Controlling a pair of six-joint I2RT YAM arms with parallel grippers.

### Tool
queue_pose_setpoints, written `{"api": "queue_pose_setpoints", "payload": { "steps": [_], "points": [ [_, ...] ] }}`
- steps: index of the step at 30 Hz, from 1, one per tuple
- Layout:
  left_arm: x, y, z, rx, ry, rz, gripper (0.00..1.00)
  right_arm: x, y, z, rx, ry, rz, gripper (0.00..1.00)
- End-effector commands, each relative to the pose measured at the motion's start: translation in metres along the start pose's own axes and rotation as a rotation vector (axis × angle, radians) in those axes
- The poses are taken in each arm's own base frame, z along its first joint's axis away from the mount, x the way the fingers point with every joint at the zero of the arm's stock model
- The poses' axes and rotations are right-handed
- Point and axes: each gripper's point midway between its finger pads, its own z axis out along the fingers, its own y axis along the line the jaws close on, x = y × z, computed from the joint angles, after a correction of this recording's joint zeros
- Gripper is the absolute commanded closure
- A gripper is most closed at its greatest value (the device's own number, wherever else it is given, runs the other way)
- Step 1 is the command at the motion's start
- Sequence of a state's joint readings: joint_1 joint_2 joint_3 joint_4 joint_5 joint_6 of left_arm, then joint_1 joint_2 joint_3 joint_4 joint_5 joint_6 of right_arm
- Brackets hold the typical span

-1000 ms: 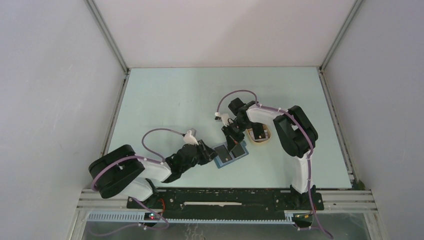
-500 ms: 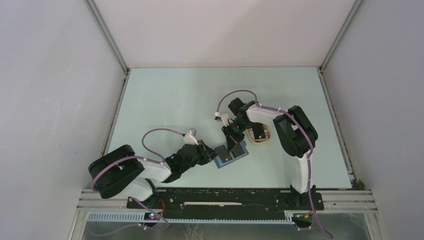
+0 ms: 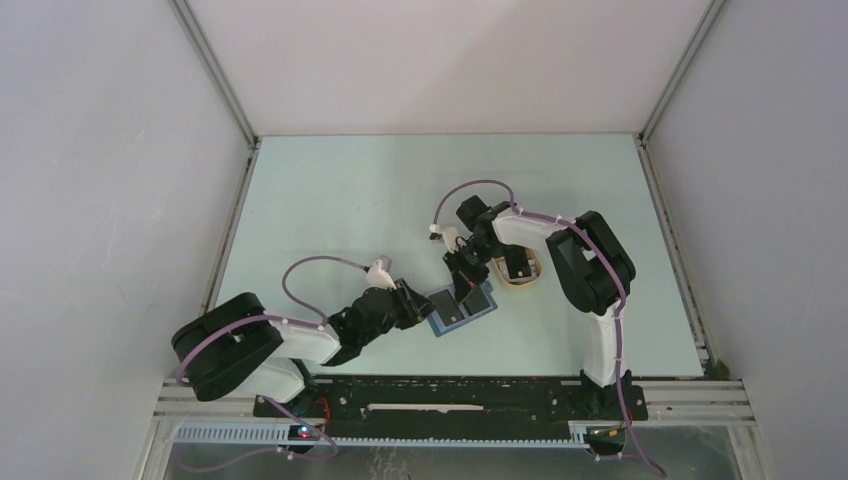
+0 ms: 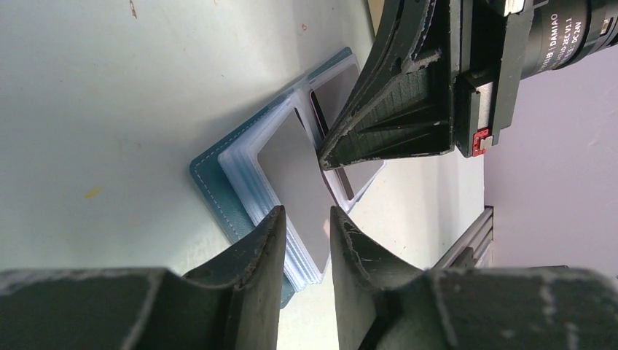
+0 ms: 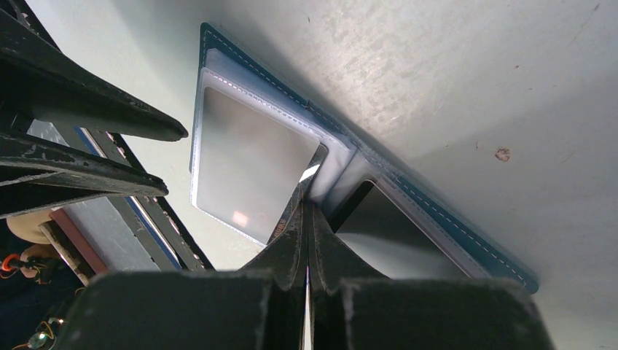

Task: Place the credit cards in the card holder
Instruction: Turn over the card slot in the card holder.

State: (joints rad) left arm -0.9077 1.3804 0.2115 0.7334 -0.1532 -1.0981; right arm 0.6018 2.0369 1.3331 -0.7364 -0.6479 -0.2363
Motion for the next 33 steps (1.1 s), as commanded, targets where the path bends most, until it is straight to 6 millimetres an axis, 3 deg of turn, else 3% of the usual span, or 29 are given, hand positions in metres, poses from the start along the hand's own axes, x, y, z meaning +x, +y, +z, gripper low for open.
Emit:
{"api": "queue_pose_setpoints", "payload": {
  "steps": [1, 33],
  "points": [
    [-0.0042, -0.0111, 0.0042, 0.024, -0.012, 0.015, 0.66, 0.0068, -0.0082, 0.0153, 0.03, 0.044, -0.006, 1.0],
    [-0.0078, -0.0179, 0.0053, 0.037, -0.02, 0.025, 0.67, 0.0072, -0.0086, 0.0151, 0.029, 0.046, -0.003, 1.0]
  ]
}}
